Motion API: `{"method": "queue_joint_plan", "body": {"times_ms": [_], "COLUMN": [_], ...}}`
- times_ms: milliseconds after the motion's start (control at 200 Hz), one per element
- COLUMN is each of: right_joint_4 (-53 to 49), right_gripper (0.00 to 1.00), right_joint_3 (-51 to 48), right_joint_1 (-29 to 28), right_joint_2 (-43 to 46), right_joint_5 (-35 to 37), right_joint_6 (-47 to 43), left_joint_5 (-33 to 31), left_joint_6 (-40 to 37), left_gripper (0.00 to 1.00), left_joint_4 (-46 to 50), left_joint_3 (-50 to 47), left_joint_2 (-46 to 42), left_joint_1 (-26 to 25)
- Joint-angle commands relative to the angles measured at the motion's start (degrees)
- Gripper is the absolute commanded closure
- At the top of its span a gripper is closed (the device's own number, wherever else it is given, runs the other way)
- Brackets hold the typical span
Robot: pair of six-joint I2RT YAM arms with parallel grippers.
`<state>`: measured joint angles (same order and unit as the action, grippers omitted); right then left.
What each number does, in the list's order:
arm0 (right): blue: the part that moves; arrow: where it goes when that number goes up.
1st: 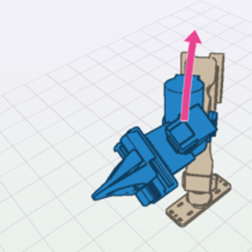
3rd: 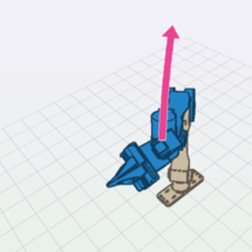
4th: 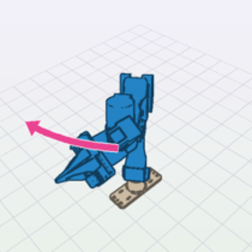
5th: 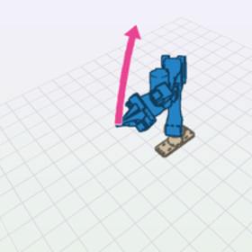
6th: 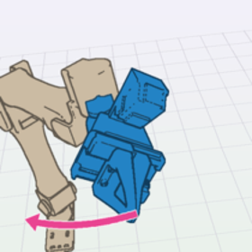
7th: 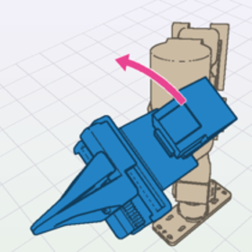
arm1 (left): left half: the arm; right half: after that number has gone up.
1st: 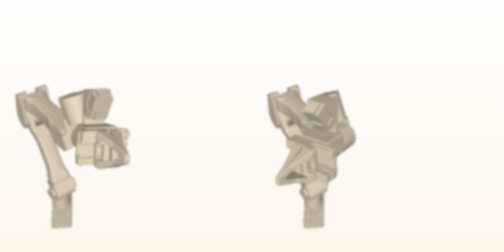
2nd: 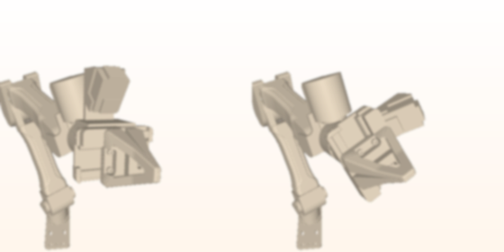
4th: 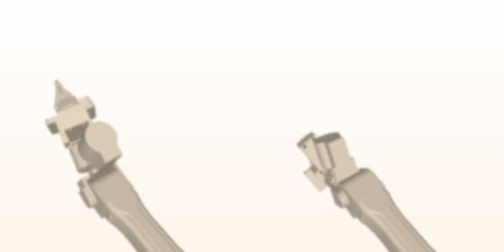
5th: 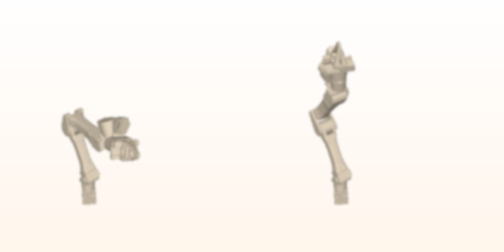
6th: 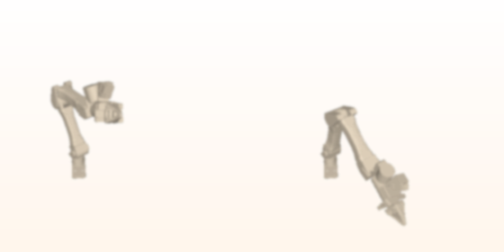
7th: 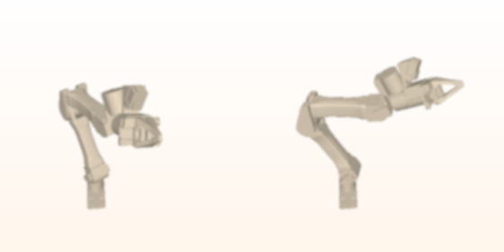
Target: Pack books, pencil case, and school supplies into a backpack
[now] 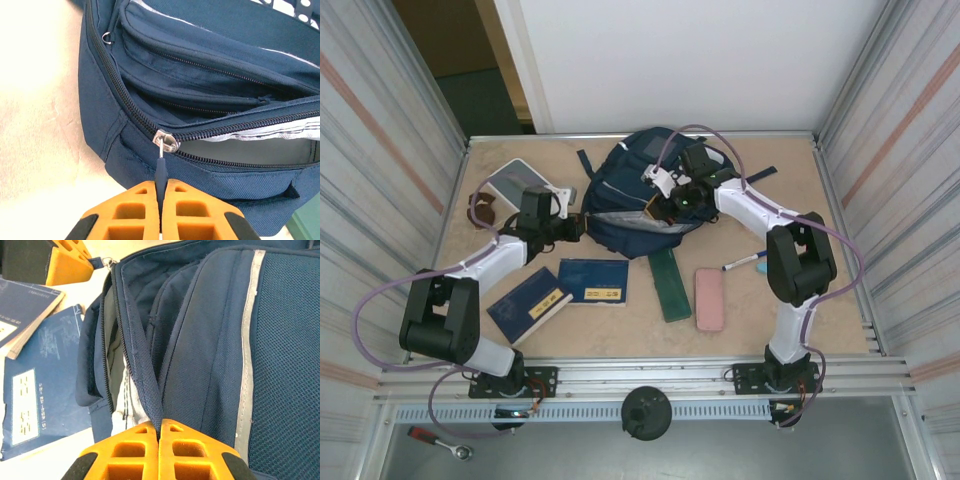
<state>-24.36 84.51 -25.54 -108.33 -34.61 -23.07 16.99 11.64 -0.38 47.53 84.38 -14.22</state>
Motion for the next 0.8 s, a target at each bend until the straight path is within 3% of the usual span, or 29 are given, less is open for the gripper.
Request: {"method": "queue_joint_plan", "body": {"times_ms": [0, 281, 511, 641, 797], "right_joint_4": [2.8, 0.8, 6.6, 10.2, 8.2], "right_gripper": [0.99, 0.98, 0.97, 0.9, 0.7], "right_joint_3": [1.3, -0.6, -14.5, -20.0, -19.9], "right_joint_1": [1.5, 4.5, 6.1, 6.0, 3.5], "right_joint_2": [3.5, 10.1, 17.2, 19.6, 20.7], "right_joint_5": [0.4, -0.5, 2.3, 3.8, 6.9], "right_joint_6": [4.0, 3.9, 5.4, 7.0, 6.1], "left_joint_5": [-0.3, 3.2, 3.1, 2.2, 2.1], "left_joint_6": [-0.7, 0.6, 2.1, 2.2, 2.0], "left_gripper": [1.0, 1.0, 1.0, 1.0, 1.0], "left_joint_4": [1.9, 4.6, 5.3, 5.0, 4.6], "left_joint_3": [3.4, 4.6, 1.1, 0.5, 0.1], "left_joint_2": [-1.3, -5.9, -9.8, -9.6, -8.1], "left_joint_1": [1.5, -1.7, -8.6, -12.4, -14.0]}}
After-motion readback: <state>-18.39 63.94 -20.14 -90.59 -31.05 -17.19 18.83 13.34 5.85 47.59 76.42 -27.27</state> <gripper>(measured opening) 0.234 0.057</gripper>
